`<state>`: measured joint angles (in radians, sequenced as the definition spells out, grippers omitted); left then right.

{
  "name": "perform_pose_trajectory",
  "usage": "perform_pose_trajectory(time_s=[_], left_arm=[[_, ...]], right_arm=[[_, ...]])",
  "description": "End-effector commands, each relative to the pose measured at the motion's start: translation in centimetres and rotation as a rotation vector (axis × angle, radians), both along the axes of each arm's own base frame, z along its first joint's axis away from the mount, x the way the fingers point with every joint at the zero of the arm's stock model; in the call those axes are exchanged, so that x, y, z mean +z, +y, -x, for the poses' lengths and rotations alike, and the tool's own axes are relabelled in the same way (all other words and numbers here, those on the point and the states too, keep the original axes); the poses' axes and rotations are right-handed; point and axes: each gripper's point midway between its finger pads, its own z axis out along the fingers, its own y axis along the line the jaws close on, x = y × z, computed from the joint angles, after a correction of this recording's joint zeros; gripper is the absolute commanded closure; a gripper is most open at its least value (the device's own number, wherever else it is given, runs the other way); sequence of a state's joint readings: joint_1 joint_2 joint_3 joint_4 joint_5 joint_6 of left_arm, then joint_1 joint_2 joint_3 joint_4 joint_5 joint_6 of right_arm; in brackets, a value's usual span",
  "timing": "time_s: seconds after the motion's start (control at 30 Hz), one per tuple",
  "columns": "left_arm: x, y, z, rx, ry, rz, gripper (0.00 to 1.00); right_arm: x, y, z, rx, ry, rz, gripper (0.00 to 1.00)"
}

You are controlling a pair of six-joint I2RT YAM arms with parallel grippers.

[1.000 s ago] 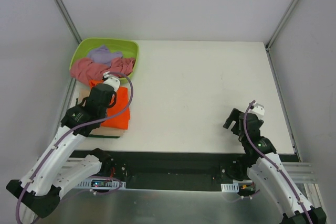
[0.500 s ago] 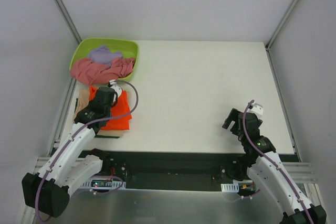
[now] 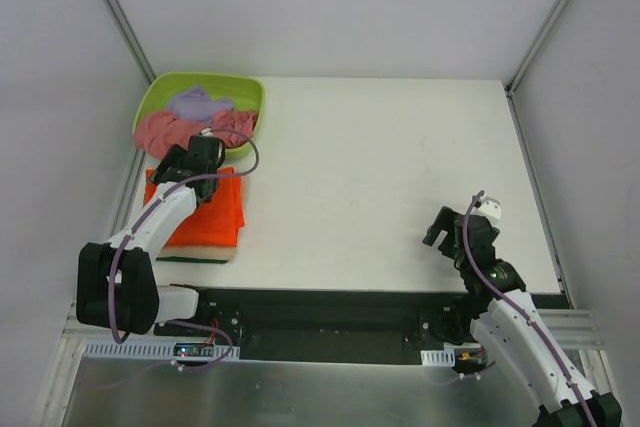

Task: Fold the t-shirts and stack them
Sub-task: Put the neatly folded tshirt into the corner of the board with the left arm

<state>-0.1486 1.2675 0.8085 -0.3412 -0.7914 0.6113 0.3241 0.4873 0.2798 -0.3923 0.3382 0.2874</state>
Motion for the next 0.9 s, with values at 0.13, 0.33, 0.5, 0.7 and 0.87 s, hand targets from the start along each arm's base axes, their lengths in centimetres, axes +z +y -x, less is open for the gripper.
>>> perform_pose_trajectory(time_s=[0.13, 0.33, 0.5, 0.7, 0.87], left_arm=[[8.6, 2.3, 1.3, 0.222, -0.321, -0.086, 0.01], [11.8, -2.3, 2.4, 0.314, -0.594, 0.453, 0.01], [13.7, -15.9, 1.3, 0.034, -0.603, 1.285, 0.01], [11.4, -27.4, 2.1, -0.356, -0.530, 1.458, 0.01], [9.5, -30.8, 2.8, -0.462, -0.351, 1.435, 0.01]], right_arm=[[0.8, -0.1, -0.6, -0.019, -0.038, -0.011, 0.04], [0.9, -0.4, -0.6, -0.037, -0.045, -0.006, 0.04], [1.5, -0.4, -0.8, -0.042, -0.069, -0.012, 0.04], [3.2, 1.0, -1.6, 0.036, -0.127, -0.051, 0.04], [4.7, 0.9, -1.3, 0.045, -0.169, -0.047, 0.04]])
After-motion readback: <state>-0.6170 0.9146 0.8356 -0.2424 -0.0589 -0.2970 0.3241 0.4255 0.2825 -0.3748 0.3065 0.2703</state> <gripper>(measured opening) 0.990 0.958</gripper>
